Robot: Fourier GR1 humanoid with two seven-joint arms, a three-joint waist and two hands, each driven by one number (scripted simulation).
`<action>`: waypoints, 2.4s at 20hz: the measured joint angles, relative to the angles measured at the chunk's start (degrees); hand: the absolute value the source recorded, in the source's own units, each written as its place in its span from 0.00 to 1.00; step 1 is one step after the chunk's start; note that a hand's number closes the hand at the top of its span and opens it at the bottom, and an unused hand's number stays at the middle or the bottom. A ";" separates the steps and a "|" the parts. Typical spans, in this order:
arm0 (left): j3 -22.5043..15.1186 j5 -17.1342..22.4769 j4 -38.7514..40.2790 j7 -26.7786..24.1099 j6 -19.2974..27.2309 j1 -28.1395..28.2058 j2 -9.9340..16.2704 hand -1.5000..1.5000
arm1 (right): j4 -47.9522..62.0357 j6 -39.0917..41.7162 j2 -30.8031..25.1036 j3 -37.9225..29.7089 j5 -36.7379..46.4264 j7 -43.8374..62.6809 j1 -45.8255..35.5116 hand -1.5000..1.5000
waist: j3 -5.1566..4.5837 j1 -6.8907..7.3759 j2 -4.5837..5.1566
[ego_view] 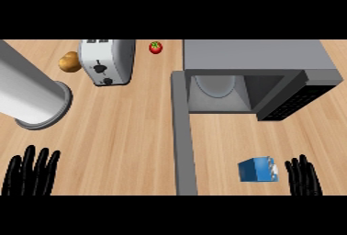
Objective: Pick up the milk, place it into the microwave and close the microwave
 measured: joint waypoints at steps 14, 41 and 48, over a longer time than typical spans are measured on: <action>0.85 1.32 1.52 -6.95 -4.10 6.39 0.93 0.00 | 26.05 -2.83 0.48 -10.75 -5.30 -14.63 -9.39 0.00 | 0.01 0.17 0.05; 1.12 2.15 0.27 -8.48 -6.40 10.40 0.79 0.00 | 57.69 1.59 -0.69 -18.17 -6.10 -34.40 -25.63 0.00 | -0.01 0.20 0.07; 0.65 0.72 1.61 -11.00 -7.00 11.30 0.67 0.00 | 61.54 2.03 -0.19 -19.60 -7.56 -34.91 -28.60 0.00 | 0.00 0.23 0.07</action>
